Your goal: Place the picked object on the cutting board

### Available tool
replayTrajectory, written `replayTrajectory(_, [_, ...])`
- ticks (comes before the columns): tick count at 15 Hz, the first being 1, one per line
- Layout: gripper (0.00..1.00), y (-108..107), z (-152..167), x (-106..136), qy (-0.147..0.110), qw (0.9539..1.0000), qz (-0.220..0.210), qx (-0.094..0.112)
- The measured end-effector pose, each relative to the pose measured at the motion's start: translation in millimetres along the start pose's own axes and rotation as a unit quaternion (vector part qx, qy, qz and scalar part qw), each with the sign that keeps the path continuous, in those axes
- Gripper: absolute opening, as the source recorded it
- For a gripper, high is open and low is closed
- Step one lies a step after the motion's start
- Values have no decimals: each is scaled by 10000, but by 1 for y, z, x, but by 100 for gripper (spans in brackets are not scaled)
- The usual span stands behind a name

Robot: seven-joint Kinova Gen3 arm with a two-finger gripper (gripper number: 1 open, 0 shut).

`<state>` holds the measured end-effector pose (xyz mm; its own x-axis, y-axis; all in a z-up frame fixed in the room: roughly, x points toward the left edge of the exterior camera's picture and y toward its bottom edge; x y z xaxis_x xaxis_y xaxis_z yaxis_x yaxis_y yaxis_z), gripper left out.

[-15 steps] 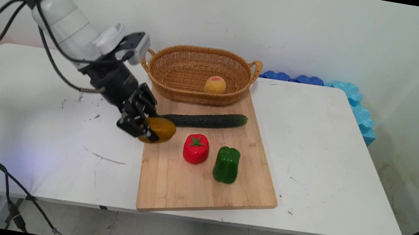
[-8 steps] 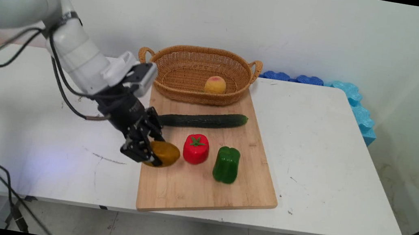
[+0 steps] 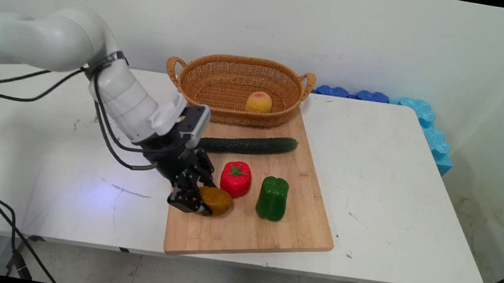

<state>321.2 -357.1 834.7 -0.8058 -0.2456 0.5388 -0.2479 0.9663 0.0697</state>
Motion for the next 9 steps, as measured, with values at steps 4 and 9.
replayTrajectory(4, [0,-2,18,-1,-37,10000,40,50])
replayTrajectory(9, [100,-2,27,-4,-65,9999,74,77])
